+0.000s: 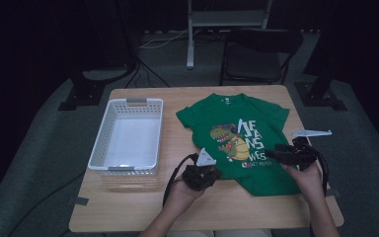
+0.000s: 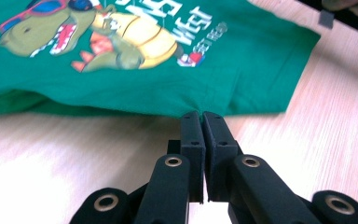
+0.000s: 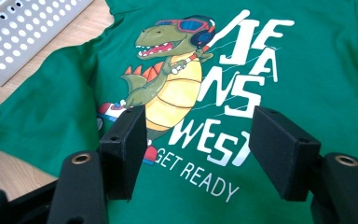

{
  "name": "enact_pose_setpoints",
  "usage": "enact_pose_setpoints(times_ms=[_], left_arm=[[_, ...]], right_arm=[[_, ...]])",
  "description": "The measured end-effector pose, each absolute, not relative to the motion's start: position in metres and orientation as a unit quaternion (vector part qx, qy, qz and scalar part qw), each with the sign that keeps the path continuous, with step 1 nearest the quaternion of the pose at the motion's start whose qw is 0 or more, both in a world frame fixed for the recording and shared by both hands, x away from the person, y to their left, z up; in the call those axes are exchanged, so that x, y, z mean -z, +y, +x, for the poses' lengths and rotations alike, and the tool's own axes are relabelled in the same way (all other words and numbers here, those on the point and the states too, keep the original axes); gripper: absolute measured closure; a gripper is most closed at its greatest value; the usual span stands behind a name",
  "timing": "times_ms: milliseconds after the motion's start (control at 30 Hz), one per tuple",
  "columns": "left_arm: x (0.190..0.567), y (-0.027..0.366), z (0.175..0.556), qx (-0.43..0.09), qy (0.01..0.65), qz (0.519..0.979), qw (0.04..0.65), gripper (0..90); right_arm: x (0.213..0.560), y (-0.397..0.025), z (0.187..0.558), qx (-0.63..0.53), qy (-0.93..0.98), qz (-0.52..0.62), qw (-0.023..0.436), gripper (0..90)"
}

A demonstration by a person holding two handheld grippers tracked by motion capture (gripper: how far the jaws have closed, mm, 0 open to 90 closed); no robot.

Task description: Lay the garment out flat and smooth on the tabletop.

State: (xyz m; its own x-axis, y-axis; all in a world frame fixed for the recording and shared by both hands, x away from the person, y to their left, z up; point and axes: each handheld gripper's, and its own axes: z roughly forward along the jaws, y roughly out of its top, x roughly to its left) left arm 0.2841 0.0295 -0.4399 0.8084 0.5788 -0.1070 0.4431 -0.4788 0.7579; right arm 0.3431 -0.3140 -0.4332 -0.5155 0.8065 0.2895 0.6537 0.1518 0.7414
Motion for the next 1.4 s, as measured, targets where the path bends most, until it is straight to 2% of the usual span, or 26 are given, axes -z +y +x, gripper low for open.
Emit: enact_pose_setpoints(times_ms=[133, 367, 867, 1067, 1100, 1167, 1200, 1233, 1333, 1400], left_arm=[[0.448, 0.043, 0.275, -0.078, 0.312, 0.851, 0.415, 88.9], [0.463, 0.064, 0.274, -0.018, 0.339, 0.840, 0.423, 88.9], [0.459, 0.094, 0.260, -0.033, 0.348, 0.846, 0.402, 88.6], [0.471, 0.106, 0.260, -0.024, 0.365, 0.845, 0.390, 87.4], [0.472, 0.106, 0.260, -0.026, 0.368, 0.843, 0.392, 85.6], [0.471, 0.107, 0.260, -0.030, 0.373, 0.841, 0.392, 72.9], [0.469, 0.107, 0.261, -0.031, 0.379, 0.837, 0.394, 56.5], [0.468, 0.106, 0.262, -0.032, 0.380, 0.834, 0.400, 51.3], [0.464, 0.106, 0.267, -0.010, 0.367, 0.821, 0.437, 47.8], [0.461, 0.104, 0.267, -0.020, 0.358, 0.820, 0.446, 36.9]], right_arm=[[0.434, -0.312, 0.343, -0.433, 0.756, 0.484, 0.088, 35.9], [0.435, -0.310, 0.344, -0.432, 0.757, 0.483, 0.087, 35.9], [0.435, -0.311, 0.343, -0.431, 0.757, 0.483, 0.085, 35.9], [0.434, -0.312, 0.343, -0.432, 0.755, 0.486, 0.085, 35.9], [0.434, -0.313, 0.343, -0.431, 0.755, 0.486, 0.086, 35.9], [0.434, -0.313, 0.343, -0.432, 0.755, 0.486, 0.086, 35.9], [0.434, -0.312, 0.343, -0.431, 0.755, 0.486, 0.086, 35.8], [0.435, -0.312, 0.343, -0.431, 0.756, 0.486, 0.086, 35.8], [0.435, -0.311, 0.344, -0.431, 0.756, 0.486, 0.082, 35.5], [0.436, -0.309, 0.345, -0.429, 0.757, 0.487, 0.081, 34.8]])
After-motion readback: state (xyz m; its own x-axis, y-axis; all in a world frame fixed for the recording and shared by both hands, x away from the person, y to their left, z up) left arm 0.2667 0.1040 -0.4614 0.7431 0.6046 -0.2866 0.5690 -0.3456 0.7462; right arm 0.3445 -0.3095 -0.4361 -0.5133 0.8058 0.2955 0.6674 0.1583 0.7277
